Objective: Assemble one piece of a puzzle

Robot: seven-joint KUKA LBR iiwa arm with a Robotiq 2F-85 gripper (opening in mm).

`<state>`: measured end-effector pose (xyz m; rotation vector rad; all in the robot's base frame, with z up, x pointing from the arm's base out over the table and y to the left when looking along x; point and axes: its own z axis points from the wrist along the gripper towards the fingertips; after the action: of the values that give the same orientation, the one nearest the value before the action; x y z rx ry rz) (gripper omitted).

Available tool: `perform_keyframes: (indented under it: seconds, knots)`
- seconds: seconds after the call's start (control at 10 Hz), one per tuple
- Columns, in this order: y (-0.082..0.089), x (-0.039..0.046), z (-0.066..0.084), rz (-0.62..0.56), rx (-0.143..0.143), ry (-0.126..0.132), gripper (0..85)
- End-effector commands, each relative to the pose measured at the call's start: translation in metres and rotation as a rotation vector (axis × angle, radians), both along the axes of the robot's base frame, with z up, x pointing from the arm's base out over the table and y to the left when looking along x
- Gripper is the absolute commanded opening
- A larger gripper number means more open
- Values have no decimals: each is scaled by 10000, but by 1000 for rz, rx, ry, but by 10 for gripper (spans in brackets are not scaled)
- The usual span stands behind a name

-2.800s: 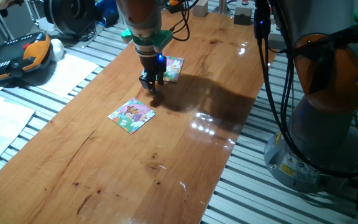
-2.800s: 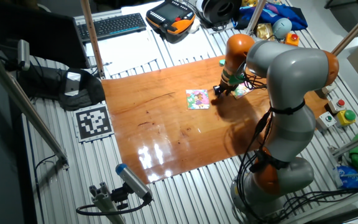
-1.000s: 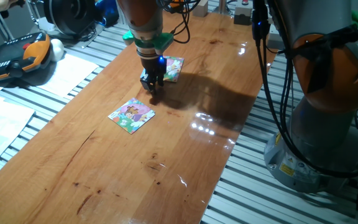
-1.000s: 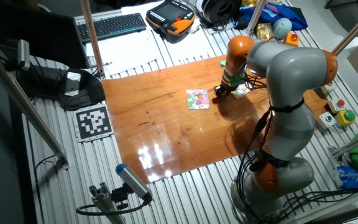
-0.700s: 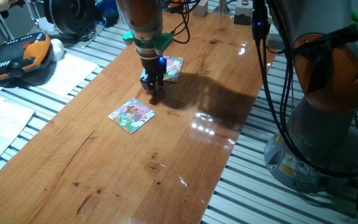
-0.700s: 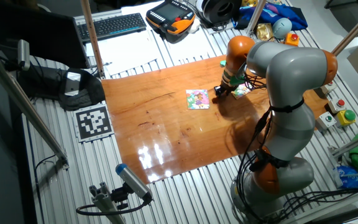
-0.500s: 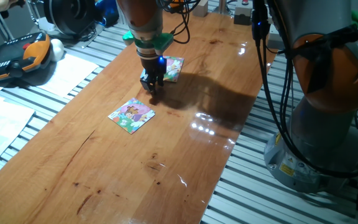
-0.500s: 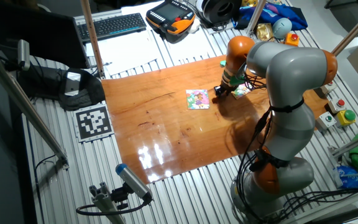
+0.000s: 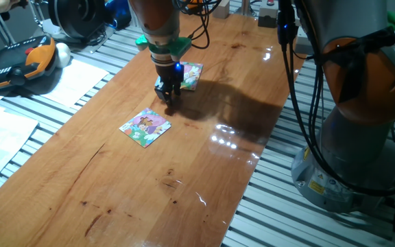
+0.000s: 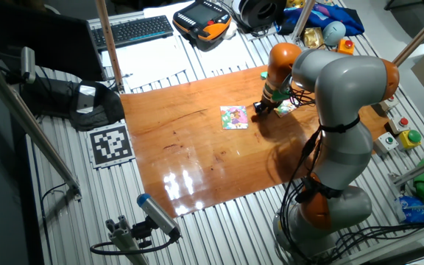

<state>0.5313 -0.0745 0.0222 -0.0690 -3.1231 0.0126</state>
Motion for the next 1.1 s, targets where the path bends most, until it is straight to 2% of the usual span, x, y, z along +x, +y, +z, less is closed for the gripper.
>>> perform_keyframes:
  seconds: [0.0, 0.6, 0.7, 1.0]
  knots:
    - [0, 1, 0, 0, -2, 0, 340]
    - [4, -3, -4, 0, -5, 2, 340]
    - [6, -5, -7, 0, -3, 2, 510]
    - [7, -6, -12, 0, -2, 2, 510]
